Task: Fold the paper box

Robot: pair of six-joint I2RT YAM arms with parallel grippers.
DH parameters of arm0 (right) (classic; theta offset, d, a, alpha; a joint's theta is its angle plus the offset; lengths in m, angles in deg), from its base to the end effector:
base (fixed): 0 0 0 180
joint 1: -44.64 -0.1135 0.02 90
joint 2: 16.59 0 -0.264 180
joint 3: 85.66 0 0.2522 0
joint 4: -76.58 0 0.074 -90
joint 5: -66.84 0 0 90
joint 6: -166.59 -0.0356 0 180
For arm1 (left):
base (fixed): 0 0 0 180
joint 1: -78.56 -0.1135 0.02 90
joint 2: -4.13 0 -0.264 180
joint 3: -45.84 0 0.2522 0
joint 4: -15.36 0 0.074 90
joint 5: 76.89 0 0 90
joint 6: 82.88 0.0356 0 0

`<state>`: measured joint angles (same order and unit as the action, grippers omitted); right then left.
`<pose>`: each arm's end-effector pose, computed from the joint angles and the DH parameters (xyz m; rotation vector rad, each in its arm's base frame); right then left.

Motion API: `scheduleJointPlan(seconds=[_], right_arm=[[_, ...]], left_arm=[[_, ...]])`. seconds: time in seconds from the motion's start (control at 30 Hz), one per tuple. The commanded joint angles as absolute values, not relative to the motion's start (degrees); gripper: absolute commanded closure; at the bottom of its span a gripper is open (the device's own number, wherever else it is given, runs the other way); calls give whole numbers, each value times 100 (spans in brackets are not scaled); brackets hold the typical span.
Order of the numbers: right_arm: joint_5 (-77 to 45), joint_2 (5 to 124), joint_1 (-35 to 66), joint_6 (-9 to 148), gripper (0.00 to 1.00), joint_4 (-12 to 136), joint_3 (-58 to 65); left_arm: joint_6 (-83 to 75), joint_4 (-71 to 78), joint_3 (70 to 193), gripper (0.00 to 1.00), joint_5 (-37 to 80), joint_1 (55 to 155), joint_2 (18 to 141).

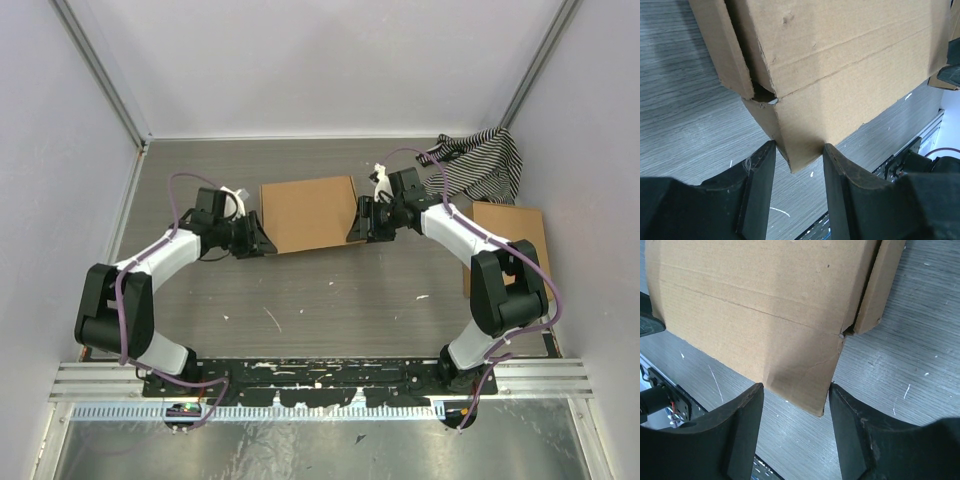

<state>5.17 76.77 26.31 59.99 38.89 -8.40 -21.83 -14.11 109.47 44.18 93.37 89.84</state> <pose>0.3174 0.1230 0.2221 -0.2491 2.5486 0.8648 0.2843 -0.0942 0.2001 -0.0683 2.5538 -0.9864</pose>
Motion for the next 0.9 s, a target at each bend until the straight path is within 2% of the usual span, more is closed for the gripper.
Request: scheduleJointPlan(seconds=[0.0,0.87], right_arm=[[385,7641,2612,6119,40,3926,-711],[-198,7717,2576,6280,43,4778,-1144]], left_arm=[[-2128,-1330,10978,51,4588,9323,9169],[-2144,-1154,11092,54,4686,9322,9468]])
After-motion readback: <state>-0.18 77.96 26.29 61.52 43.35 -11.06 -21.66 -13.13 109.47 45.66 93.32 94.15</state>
